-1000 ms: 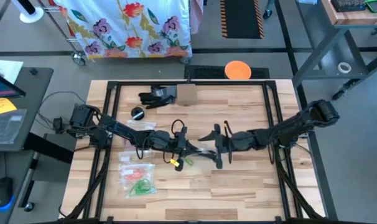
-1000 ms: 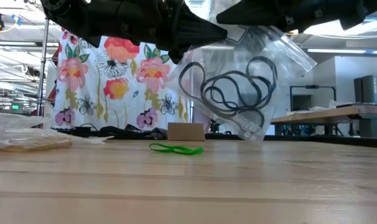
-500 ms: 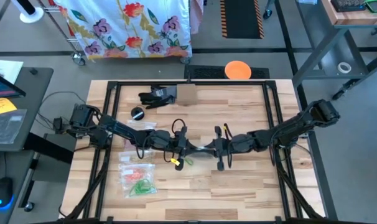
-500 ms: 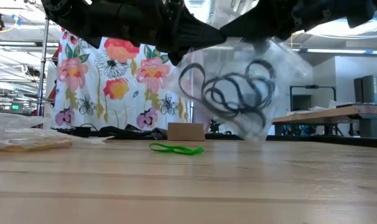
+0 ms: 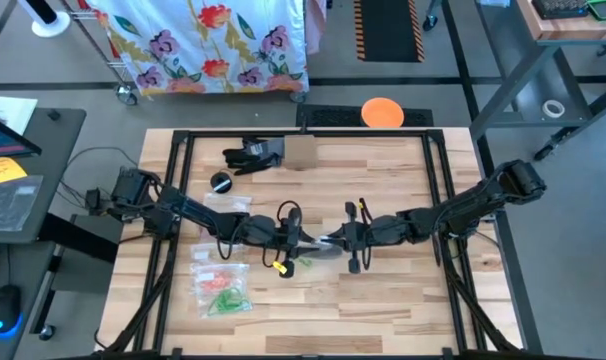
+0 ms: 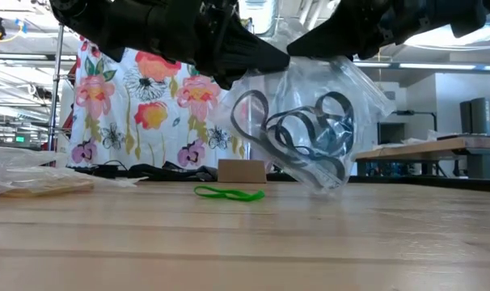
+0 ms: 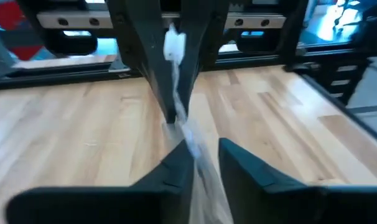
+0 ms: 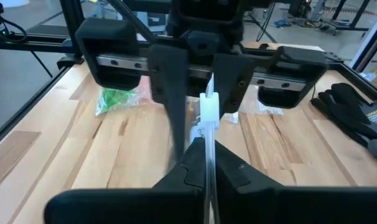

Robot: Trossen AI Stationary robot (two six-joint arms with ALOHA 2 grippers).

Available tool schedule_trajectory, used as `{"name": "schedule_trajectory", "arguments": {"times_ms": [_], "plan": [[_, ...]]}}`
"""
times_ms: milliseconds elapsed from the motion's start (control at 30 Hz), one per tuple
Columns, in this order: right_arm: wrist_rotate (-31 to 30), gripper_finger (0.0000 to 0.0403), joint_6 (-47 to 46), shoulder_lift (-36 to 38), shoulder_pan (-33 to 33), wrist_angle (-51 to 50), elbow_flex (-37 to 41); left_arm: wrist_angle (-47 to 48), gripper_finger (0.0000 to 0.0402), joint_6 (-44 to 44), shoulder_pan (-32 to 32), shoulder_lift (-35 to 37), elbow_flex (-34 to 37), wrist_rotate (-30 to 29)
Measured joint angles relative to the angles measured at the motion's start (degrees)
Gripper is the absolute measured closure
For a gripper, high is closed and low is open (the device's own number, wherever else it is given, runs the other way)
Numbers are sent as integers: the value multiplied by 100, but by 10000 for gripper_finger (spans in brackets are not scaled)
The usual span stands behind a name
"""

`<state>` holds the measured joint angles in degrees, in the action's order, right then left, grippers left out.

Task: Sort rubber bands
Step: Close the transparent zip bag

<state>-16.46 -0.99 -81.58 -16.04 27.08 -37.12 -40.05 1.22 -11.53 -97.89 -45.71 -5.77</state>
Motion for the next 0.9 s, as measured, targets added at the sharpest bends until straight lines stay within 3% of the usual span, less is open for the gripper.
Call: {"name": "schedule_trajectory", "arguments": {"times_ms": [267,900], "plan": [[-20,403,-43,130,-1,-430,0,43,269,191,-155,274,2,-1086],[161,403,-182,142,-117,-805,-208,-144,260,-106,-148,317,2,-799]]}}
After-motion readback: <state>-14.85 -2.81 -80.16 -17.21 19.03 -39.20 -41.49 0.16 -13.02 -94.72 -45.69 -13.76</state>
